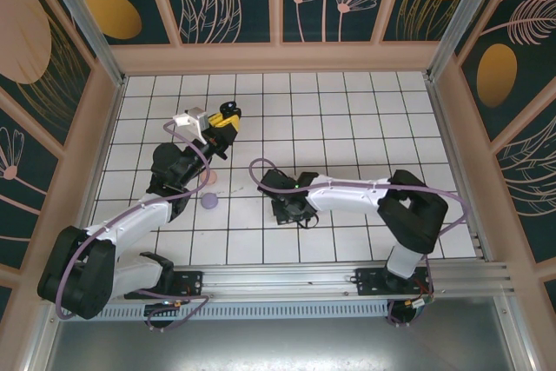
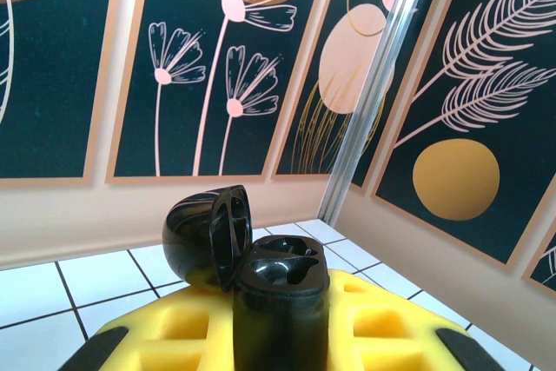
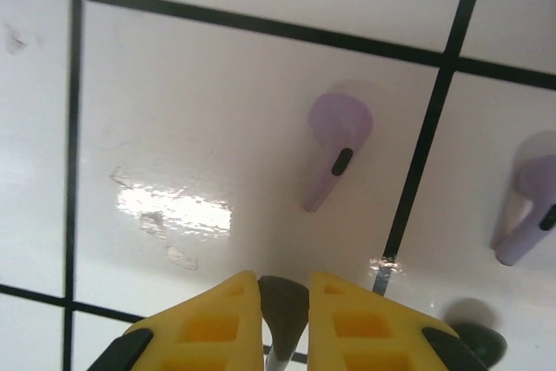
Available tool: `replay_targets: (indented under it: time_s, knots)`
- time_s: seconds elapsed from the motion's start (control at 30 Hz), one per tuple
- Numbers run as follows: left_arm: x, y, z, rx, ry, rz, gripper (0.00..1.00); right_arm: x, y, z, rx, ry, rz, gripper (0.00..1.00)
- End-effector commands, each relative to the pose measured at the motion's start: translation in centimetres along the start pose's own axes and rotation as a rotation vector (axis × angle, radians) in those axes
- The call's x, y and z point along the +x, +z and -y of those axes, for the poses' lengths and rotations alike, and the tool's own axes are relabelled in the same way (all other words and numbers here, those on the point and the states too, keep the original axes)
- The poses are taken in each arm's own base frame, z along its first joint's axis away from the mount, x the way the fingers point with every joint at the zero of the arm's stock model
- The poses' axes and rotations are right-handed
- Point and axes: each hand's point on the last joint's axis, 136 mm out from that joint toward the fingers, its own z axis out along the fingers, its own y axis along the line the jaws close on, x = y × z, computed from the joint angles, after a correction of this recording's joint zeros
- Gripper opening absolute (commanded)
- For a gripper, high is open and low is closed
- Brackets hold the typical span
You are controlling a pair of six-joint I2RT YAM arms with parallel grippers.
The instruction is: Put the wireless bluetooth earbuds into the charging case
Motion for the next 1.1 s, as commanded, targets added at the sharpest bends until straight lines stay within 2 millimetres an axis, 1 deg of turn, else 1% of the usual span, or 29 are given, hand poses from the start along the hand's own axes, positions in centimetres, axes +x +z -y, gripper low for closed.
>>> replay_targets:
  time_s: [0.0, 0.07, 0.17, 0.27, 0.43, 0.63, 0.73, 0.87, 0.97, 1.07]
  knots:
    - [-1.6, 0.2, 1.1, 0.041, 0.023, 0.04, 0.0, -2.0, -2.9, -0.5, -0.022, 0.002, 0.1, 0.16]
    - [-1.8, 0.1, 1.3, 0.047, 0.04, 0.043, 0.0, -2.8, -4.0, -0.4, -0.026, -0.004, 0.134, 0.16]
    - [-1.9, -0.1, 1.6, 0.062, 0.071, 0.046, 0.0, -4.6, -6.0, 0.0, -0.031, -0.01, 0.201, 0.16]
    - [-2.0, -0.3, 2.0, 0.076, 0.096, 0.047, 0.0, -6.9, -8.6, 0.4, -0.05, -0.018, 0.283, 0.16]
    - [-1.7, -0.2, 2.6, 0.116, 0.129, 0.039, 0.0, -11.4, -14.5, 1.2, -0.101, -0.032, 0.46, 0.16]
    - [-1.0, 0.2, 4.1, 0.221, 0.171, 0.007, 0.0, -15.8, -21.9, 1.5, -0.144, -0.062, 0.683, 0.16]
    - [-0.5, 0.5, 4.6, 0.247, 0.214, -0.002, 0.0, -17.6, -25.1, 1.2, -0.155, -0.082, 0.774, 0.16]
    - [0.0, 1.0, 5.2, 0.248, 0.3, 0.001, 0.0, -19.5, -28.9, 0.4, -0.175, -0.111, 0.881, 0.16]
    - [0.2, 1.8, 5.8, 0.244, 0.364, 0.001, 0.0, -20.5, -30.9, -0.3, -0.197, -0.136, 0.949, 0.16]
    - [0.2, 2.6, 6.4, 0.243, 0.411, 0.0, 0.0, -21.0, -32.3, -1.2, -0.24, -0.168, 1.002, 0.16]
